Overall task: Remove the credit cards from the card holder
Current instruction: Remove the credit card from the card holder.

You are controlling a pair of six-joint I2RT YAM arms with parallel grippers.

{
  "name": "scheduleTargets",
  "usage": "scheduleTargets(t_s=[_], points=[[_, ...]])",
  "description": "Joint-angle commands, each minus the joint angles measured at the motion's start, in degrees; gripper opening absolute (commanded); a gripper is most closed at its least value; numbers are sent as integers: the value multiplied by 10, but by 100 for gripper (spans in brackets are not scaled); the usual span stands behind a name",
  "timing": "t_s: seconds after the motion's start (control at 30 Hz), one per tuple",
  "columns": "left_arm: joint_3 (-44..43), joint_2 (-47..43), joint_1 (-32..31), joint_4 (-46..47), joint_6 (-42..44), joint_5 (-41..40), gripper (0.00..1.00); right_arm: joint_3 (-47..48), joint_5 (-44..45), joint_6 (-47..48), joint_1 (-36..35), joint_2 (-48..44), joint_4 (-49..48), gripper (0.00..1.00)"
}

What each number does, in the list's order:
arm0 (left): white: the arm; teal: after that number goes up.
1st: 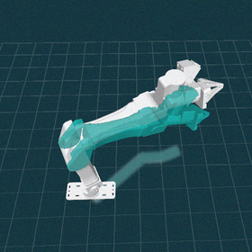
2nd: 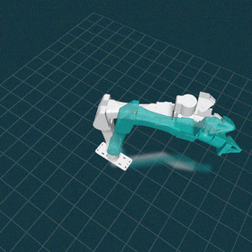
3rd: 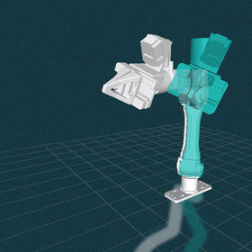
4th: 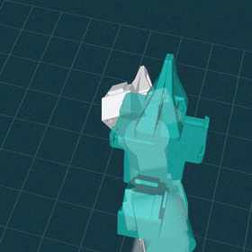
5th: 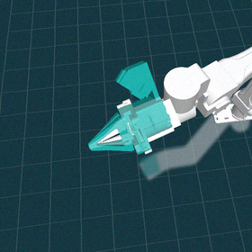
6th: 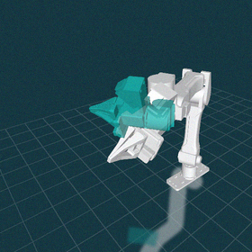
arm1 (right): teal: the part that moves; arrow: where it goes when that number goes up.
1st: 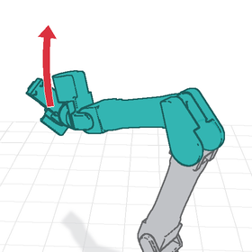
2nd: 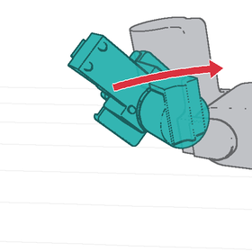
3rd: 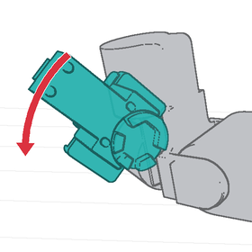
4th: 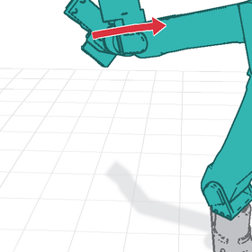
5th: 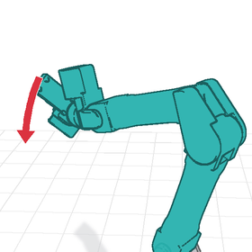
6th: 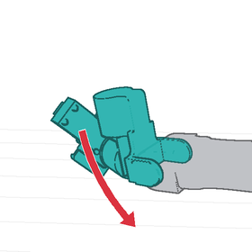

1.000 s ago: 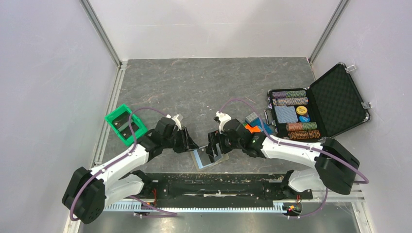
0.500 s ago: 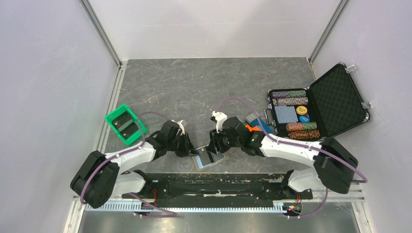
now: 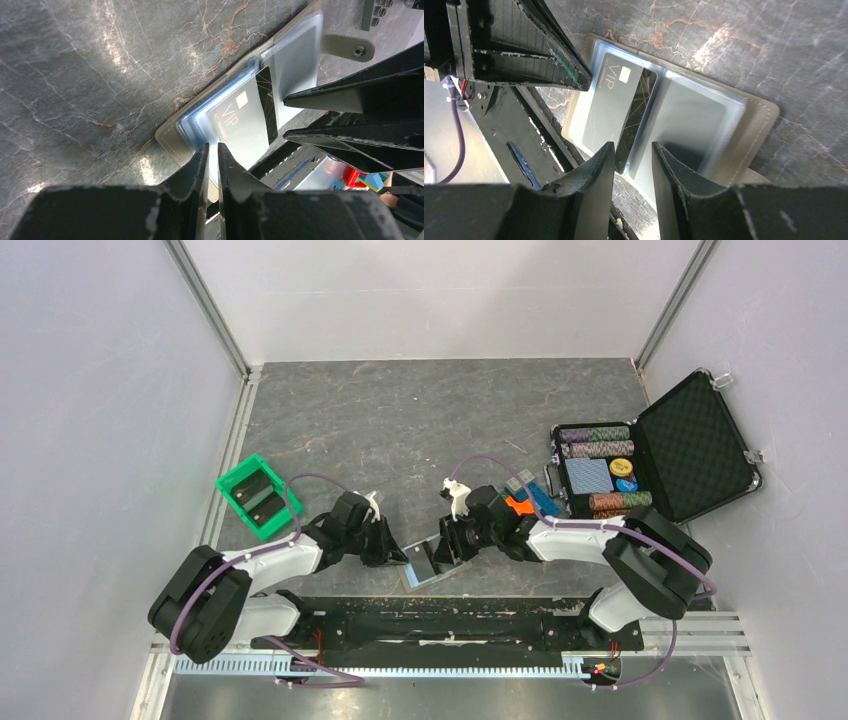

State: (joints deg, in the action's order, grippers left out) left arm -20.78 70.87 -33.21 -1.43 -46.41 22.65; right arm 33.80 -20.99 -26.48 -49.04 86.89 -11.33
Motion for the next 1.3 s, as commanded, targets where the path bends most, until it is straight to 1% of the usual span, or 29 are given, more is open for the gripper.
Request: scheduleTargets(t_s=[0.0,0.2,0.27,0.33,0.4,0.53,0.63,0.67,0.8,0.97,1.27], points=[[16,2,-2,6,19,-20,19,-24,-40,-21,7,16,-77,37],[21,-2,-2,5,18,-19,19,-38,-69,-45,7,45,-125,38],[23,-3,-2,7,18,-18,19,-40,-79,-53,7,52,-136,37],[27,-5,-2,11,17,-17,20,-42,-73,-55,9,53,-138,34],[27,-6,-2,11,17,-14,20,-47,-65,-59,10,49,-141,29],[23,-5,-2,4,20,-13,20,-64,-65,-70,15,42,-167,13],[23,-5,-2,4,21,-17,20,-89,-87,-102,22,40,-230,2],[24,-5,-2,4,20,-18,20,-98,-93,-112,25,38,-244,0],[26,-7,-2,4,21,-21,21,-114,-88,-113,38,14,-241,0],[28,-7,-2,3,25,-30,21,-116,-70,-91,56,-23,-180,0],[27,-13,-2,-3,26,-30,22,-109,-55,-73,70,-63,-119,0]])
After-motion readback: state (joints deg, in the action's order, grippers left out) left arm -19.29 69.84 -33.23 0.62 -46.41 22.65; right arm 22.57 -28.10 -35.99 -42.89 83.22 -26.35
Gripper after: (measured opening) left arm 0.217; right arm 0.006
